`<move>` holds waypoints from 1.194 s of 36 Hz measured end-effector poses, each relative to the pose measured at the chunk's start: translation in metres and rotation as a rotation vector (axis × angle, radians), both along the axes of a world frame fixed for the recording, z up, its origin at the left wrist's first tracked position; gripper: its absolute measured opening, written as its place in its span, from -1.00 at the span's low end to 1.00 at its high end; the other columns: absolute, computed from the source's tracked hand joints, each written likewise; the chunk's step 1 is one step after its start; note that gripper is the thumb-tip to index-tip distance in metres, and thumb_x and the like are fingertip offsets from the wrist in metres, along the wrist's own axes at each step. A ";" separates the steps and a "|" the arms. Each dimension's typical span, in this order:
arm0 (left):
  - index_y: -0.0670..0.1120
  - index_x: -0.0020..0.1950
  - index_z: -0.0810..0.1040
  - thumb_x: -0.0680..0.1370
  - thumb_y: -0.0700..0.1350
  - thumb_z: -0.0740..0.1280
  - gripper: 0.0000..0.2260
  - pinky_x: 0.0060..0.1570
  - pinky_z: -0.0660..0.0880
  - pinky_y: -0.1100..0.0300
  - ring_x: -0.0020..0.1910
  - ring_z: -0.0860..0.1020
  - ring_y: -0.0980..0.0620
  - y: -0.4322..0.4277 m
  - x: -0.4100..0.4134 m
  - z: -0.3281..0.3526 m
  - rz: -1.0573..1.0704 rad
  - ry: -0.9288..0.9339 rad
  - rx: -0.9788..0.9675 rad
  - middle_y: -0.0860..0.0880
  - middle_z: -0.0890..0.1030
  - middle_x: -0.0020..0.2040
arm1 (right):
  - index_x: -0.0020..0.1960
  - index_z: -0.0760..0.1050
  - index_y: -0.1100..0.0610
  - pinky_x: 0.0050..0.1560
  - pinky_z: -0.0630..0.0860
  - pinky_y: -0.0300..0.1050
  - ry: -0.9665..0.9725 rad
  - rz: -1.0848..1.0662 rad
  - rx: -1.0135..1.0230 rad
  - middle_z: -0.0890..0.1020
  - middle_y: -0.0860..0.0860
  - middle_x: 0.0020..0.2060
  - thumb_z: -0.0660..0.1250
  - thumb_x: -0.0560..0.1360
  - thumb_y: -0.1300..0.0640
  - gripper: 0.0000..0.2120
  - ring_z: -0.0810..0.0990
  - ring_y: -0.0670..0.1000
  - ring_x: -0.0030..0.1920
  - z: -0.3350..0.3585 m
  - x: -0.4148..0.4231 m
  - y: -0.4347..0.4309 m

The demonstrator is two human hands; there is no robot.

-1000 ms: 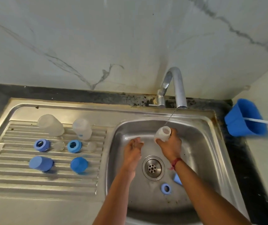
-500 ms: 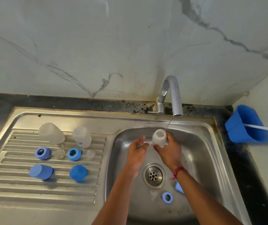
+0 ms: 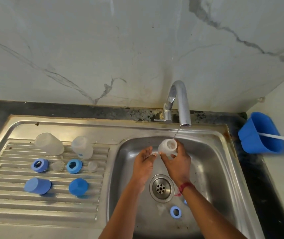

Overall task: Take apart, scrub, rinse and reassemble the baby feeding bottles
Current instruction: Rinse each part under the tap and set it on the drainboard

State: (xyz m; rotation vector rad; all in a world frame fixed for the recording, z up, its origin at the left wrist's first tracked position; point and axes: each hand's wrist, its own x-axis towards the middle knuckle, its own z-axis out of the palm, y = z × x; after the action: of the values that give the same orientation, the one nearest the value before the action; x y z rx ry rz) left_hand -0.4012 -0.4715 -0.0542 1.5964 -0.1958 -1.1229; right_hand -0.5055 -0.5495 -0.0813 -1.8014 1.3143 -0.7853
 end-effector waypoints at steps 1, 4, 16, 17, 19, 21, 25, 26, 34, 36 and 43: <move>-0.05 0.34 0.52 0.59 -0.15 0.38 -0.69 0.35 0.43 0.02 0.25 0.53 0.08 0.000 0.001 -0.001 0.003 0.003 0.002 0.02 0.59 0.27 | 0.28 0.46 0.03 -0.03 0.58 -0.22 0.010 0.016 0.005 0.62 -0.09 0.06 0.59 0.33 0.18 -0.43 0.61 -0.06 0.02 -0.001 0.000 -0.001; -0.08 0.39 0.50 0.59 -0.15 0.38 -0.65 0.38 0.41 -0.02 0.27 0.52 0.08 0.002 0.001 -0.002 -0.006 -0.005 0.012 0.02 0.57 0.30 | 0.24 0.48 0.06 -0.07 0.47 -0.31 0.058 0.031 0.055 0.59 -0.10 0.00 0.59 0.33 0.18 -0.46 0.61 0.00 0.01 -0.001 0.000 -0.002; -0.06 0.34 0.53 0.59 -0.13 0.38 -0.69 0.35 0.44 -0.01 0.25 0.54 0.10 0.002 0.003 -0.005 -0.009 -0.018 0.002 0.03 0.59 0.27 | 0.22 0.47 0.01 -0.13 0.49 -0.43 0.030 0.073 0.072 0.60 -0.12 0.01 0.59 0.31 0.19 -0.45 0.61 -0.09 -0.02 0.001 0.000 -0.001; -0.05 0.35 0.52 0.60 -0.15 0.37 -0.68 0.35 0.43 0.00 0.26 0.54 0.10 0.002 0.003 -0.005 -0.020 -0.020 0.003 0.04 0.58 0.28 | 0.21 0.48 0.01 -0.14 0.44 -0.46 0.060 0.088 0.096 0.60 -0.12 -0.01 0.59 0.30 0.19 -0.46 0.61 -0.07 -0.02 0.002 0.001 -0.002; -0.02 0.34 0.51 0.59 -0.18 0.36 -0.69 0.34 0.44 0.06 0.27 0.52 0.11 0.001 0.002 -0.005 -0.042 -0.030 0.000 0.08 0.57 0.28 | 0.20 0.49 -0.03 -0.10 0.46 -0.41 0.069 0.079 0.101 0.62 -0.13 -0.01 0.59 0.29 0.18 -0.46 0.62 -0.07 -0.01 0.002 -0.001 -0.003; -0.01 0.32 0.51 0.58 -0.19 0.37 -0.68 0.22 0.45 0.25 0.25 0.51 0.15 -0.001 0.002 -0.005 -0.067 -0.052 -0.015 0.11 0.55 0.23 | 0.21 0.47 -0.09 -0.06 0.54 -0.30 0.025 0.038 0.071 0.63 -0.15 0.02 0.58 0.29 0.16 -0.44 0.61 -0.11 0.00 0.003 -0.003 -0.002; -0.08 0.43 0.46 0.56 -0.20 0.39 -0.57 0.12 0.39 0.32 0.28 0.50 0.10 -0.009 0.002 0.000 -0.133 -0.114 -0.005 0.03 0.53 0.33 | 0.35 0.44 -0.02 -0.01 0.39 -0.37 0.065 0.063 0.092 0.52 -0.09 0.12 0.54 0.35 0.16 -0.40 0.49 -0.10 0.07 0.008 -0.005 -0.005; -0.09 0.45 0.45 0.55 -0.20 0.40 -0.54 0.13 0.39 0.29 0.31 0.49 0.06 -0.010 0.000 0.001 -0.146 -0.123 -0.002 0.01 0.52 0.34 | 0.38 0.42 -0.02 -0.02 0.33 -0.44 0.072 0.075 0.122 0.47 -0.05 0.14 0.53 0.37 0.19 -0.38 0.46 -0.09 0.09 0.008 -0.006 -0.006; 0.01 0.07 0.63 0.53 -0.27 0.37 -0.79 -0.01 0.45 0.26 -0.04 0.61 0.20 -0.024 -0.002 0.010 -0.188 -0.113 -0.074 0.06 0.68 0.01 | 0.17 0.46 -0.05 -0.10 0.57 -0.13 -0.212 0.037 0.459 0.60 -0.04 0.09 0.44 0.34 0.01 -0.58 0.62 0.03 0.05 0.014 -0.023 -0.012; 0.04 -0.01 0.62 0.57 -0.25 0.35 -0.82 -0.10 0.44 0.24 -0.14 0.57 0.21 -0.027 -0.001 0.012 -0.182 -0.105 -0.089 0.07 0.66 -0.08 | 0.09 0.44 0.02 -0.38 0.52 -0.11 -0.271 0.020 0.539 0.62 0.11 0.03 0.39 0.34 -0.02 -0.64 0.65 0.12 -0.17 0.019 -0.028 -0.016; 0.00 0.07 0.63 0.62 -0.22 0.31 -0.84 -0.16 0.44 0.33 -0.13 0.57 0.21 -0.032 -0.001 0.012 -0.282 -0.171 -0.088 0.10 0.65 -0.08 | 0.03 0.49 0.19 -0.56 0.43 -0.19 -0.490 0.031 0.843 0.60 0.26 -0.22 0.40 0.37 0.01 -0.67 0.54 0.10 -0.47 0.031 -0.047 -0.030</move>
State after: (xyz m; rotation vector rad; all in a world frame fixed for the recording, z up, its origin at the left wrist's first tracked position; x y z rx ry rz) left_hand -0.4019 -0.5032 -0.0427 1.6201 -0.5907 -1.1721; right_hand -0.5523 -0.5790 -0.0498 -0.8862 1.0488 -0.4890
